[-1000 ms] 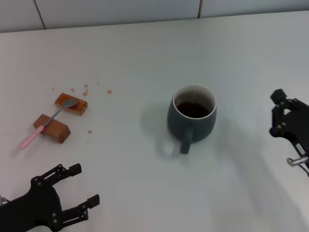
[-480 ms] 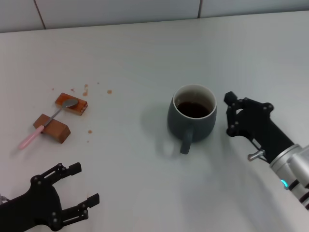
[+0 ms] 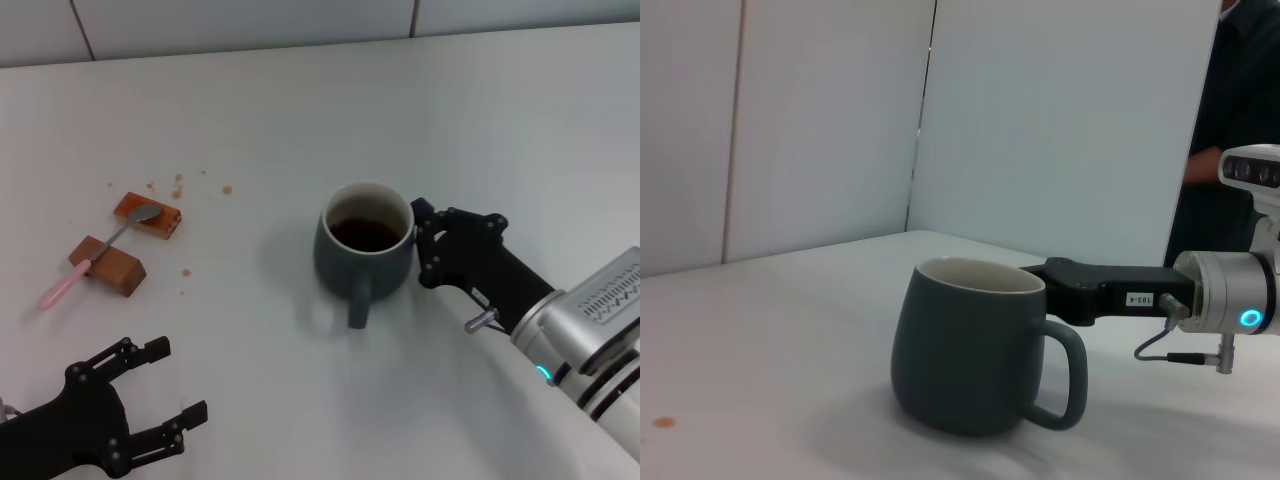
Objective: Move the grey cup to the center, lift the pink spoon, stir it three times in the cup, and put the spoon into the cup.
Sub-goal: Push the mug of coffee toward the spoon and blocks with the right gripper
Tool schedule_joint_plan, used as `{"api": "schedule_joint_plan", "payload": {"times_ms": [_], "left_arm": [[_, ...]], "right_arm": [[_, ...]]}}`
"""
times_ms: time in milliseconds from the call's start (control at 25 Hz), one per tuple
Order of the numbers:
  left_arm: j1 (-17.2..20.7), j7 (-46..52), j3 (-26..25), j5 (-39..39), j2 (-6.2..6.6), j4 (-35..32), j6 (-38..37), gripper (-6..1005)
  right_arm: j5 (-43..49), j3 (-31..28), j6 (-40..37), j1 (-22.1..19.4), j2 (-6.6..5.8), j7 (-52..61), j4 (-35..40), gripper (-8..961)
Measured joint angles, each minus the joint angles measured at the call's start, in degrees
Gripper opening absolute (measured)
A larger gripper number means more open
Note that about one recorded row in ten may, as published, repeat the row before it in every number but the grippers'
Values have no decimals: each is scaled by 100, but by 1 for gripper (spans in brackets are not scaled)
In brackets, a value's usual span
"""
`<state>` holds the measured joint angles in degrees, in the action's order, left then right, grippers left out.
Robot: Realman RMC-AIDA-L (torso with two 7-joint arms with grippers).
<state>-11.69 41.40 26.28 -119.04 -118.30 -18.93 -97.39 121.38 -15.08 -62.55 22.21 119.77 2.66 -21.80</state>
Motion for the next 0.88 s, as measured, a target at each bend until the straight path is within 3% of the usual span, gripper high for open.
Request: {"api": "schedule_joint_plan", "payload": {"times_ms": [880], "left_arm": [[-44, 0, 0, -4, 0, 21, -8, 861]], "right_arm": [[257, 191, 1059, 793, 2, 31, -527, 58]]}}
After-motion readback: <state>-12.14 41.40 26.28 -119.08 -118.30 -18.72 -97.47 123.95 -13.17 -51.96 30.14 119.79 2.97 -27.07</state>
